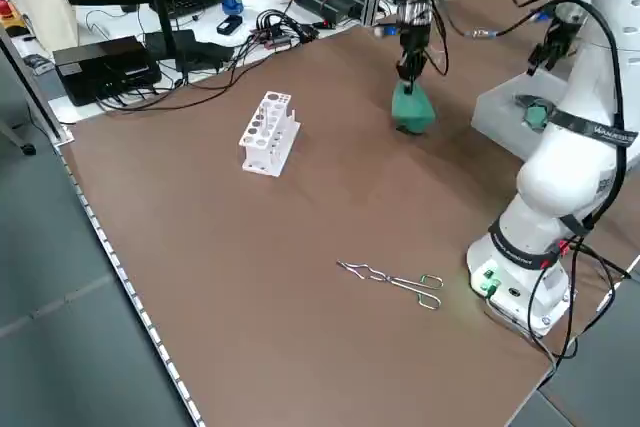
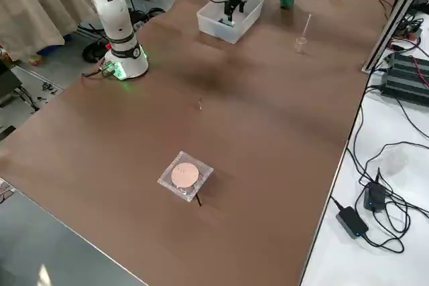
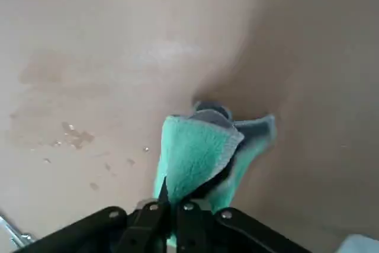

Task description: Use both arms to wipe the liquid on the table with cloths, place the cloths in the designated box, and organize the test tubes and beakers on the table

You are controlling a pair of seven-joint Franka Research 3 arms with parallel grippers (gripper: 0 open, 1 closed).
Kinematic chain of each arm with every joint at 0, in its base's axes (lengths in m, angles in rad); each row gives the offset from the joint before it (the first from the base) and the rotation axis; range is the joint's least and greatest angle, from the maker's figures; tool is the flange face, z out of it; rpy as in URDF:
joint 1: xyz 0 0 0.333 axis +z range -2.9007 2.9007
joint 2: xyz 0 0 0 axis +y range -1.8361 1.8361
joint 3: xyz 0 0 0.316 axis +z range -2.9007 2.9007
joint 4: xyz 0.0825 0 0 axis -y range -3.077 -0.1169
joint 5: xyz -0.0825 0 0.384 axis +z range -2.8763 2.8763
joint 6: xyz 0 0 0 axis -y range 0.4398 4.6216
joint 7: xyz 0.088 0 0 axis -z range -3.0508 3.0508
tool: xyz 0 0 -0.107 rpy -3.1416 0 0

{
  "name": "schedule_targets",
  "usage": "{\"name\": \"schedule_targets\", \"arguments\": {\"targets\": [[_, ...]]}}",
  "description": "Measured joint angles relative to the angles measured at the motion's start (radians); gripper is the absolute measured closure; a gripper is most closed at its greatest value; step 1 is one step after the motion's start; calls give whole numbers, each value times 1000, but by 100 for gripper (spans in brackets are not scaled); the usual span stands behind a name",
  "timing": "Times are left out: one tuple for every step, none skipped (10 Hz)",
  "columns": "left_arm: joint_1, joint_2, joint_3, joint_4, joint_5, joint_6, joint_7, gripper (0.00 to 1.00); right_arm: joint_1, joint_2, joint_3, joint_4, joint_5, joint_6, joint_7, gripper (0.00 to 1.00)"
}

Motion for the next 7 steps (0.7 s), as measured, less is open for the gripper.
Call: {"name": "schedule_targets", "arguments": {"targets": [[0, 29, 0, -34, 0, 45, -9, 96, 32, 51, -1, 1, 0, 39, 39, 0], [0, 57, 1, -65, 0, 75, -18, 96, 56, 88, -1, 2, 0, 60, 62, 0], [0, 76, 2, -91, 0, 83, -29, 96, 64, 112, -2, 5, 0, 70, 67, 0], [0, 82, 9, -118, 0, 85, -37, 96, 64, 128, -5, 7, 0, 77, 67, 0], [0, 82, 24, -148, 0, 85, -37, 96, 64, 141, -8, 10, 0, 86, 67, 1], [1, 79, 41, -180, 0, 85, -37, 96, 64, 151, -8, 12, 0, 91, 67, 4], [1, 72, 62, -218, 1, 85, -37, 96, 64, 158, -9, 14, 0, 91, 67, 19]]}}
